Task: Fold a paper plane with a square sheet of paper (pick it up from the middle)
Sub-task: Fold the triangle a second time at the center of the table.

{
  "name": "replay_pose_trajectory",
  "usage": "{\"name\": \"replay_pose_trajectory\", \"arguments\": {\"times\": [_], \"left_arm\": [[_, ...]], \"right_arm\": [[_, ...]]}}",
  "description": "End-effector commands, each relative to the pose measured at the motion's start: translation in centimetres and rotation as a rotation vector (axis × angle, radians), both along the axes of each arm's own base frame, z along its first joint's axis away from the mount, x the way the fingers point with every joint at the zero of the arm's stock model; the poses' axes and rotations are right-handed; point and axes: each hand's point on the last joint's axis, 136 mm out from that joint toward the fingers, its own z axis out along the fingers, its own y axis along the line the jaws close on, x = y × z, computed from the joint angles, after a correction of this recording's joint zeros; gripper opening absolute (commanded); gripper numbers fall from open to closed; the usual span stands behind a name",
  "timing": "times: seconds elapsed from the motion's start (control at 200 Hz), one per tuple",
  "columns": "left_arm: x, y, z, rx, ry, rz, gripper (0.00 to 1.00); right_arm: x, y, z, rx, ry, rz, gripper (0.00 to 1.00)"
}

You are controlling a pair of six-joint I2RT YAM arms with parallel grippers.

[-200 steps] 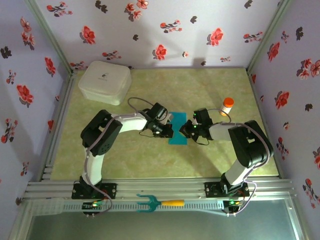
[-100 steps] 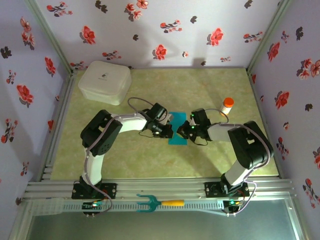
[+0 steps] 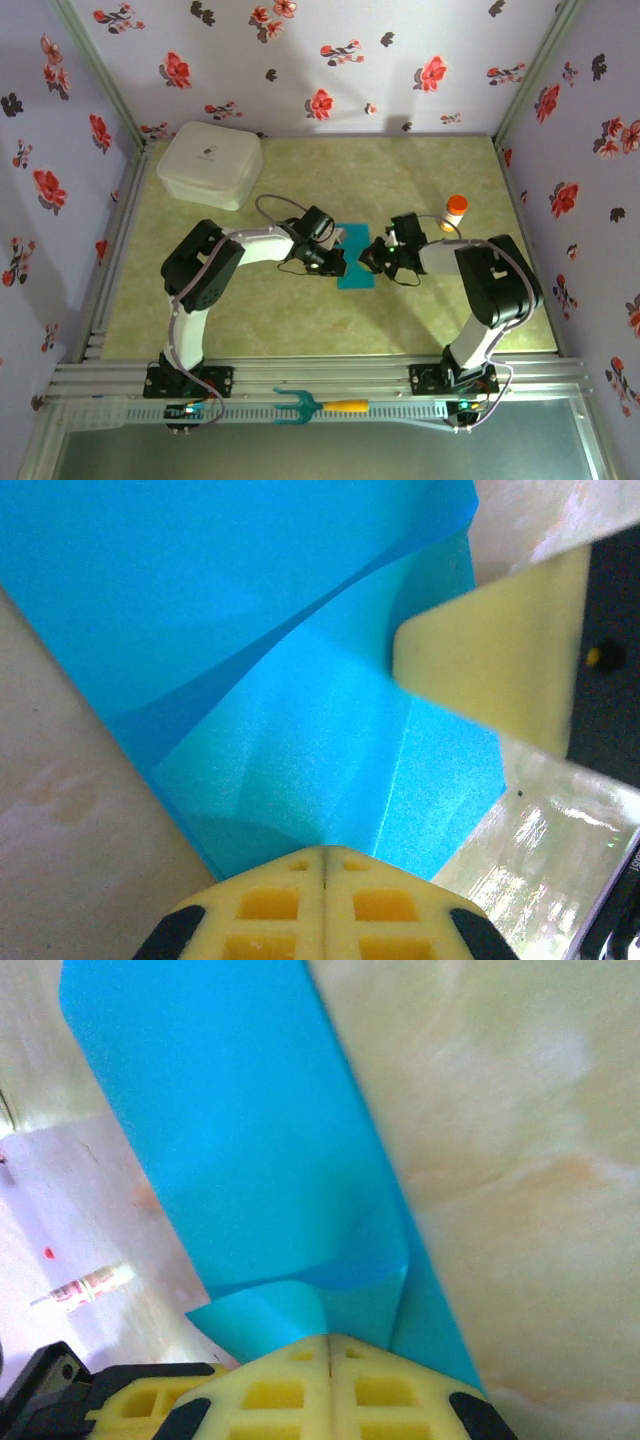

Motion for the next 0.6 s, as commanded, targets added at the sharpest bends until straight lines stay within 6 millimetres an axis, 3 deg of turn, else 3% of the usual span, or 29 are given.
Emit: {"name": "replay_pose_trajectory", "arguments": {"times": [0.0,0.285,0.475,0.595], "left_arm": [[-1.3,2.5,-2.7,0.128,0.044,-0.006,0.00],[-1.6,3.2,-3.1,0.150,0.042,-0.011,0.00],[-1.4,3.2,-2.9,0.149,0.031,-0.008,0.00],[-1.2,3.0,-2.6,0.145,0.024,-0.008,0.00]], "right_arm": [[1.8,-2.1,-1.0,-0.052,-0.001,-0.046,0.00],[4.3,-4.1,-0.1,-0.067,-0.029,-0.092,0.00],[4.1,-3.5,2.3,-0.044,-0.078,-0.068,0.00],[2.7,-1.6,2.7,-0.014,-0.079,-0.012,0.00]]}}
